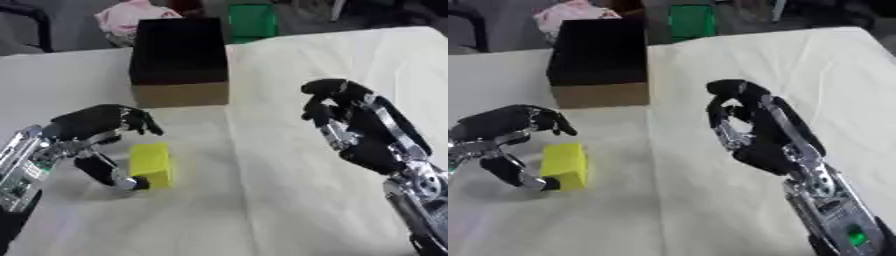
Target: Pick up objects on the table and place them in the box.
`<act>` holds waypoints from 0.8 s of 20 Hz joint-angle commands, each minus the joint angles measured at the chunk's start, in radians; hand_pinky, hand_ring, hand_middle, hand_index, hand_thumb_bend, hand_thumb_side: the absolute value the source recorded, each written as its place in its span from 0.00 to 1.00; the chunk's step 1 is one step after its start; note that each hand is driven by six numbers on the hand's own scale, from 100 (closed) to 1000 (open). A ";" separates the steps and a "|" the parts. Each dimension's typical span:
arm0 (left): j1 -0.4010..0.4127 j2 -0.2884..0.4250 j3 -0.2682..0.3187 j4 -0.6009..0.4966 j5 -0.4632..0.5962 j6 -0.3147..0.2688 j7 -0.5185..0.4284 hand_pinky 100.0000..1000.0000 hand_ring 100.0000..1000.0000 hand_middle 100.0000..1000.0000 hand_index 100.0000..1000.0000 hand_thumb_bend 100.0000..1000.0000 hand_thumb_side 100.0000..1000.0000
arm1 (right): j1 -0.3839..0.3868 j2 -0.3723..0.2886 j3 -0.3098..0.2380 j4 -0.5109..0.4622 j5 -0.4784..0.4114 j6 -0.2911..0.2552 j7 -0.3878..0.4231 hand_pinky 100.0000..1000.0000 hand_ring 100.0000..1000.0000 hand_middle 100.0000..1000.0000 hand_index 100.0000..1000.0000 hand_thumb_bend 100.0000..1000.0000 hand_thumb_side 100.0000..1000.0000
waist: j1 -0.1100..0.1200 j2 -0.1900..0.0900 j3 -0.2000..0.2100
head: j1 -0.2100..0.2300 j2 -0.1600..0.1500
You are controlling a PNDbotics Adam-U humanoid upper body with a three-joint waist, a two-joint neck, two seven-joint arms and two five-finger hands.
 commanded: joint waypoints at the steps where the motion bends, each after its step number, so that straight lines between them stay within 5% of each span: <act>1: -0.021 0.004 0.005 0.008 -0.014 -0.011 -0.003 0.72 0.54 0.54 0.77 0.54 0.39 | -0.012 -0.007 -0.002 -0.010 -0.005 -0.001 0.002 0.61 0.87 0.49 0.76 0.02 0.32 | -0.002 -0.017 -0.003 | 0.000 -0.010; 11: -0.019 -0.010 0.014 0.041 0.031 -0.006 0.018 0.67 0.35 0.25 0.55 0.40 0.13 | -0.012 -0.005 -0.001 -0.008 -0.006 0.001 -0.002 0.61 0.87 0.49 0.76 0.01 0.33 | -0.001 -0.017 -0.005 | 0.000 -0.012; 16: -0.017 -0.005 0.033 0.037 0.076 0.020 0.064 0.66 0.30 0.18 0.48 0.35 0.07 | -0.012 -0.006 -0.001 -0.007 -0.007 0.002 -0.003 0.61 0.87 0.49 0.76 0.00 0.34 | 0.000 -0.019 -0.002 | -0.002 -0.012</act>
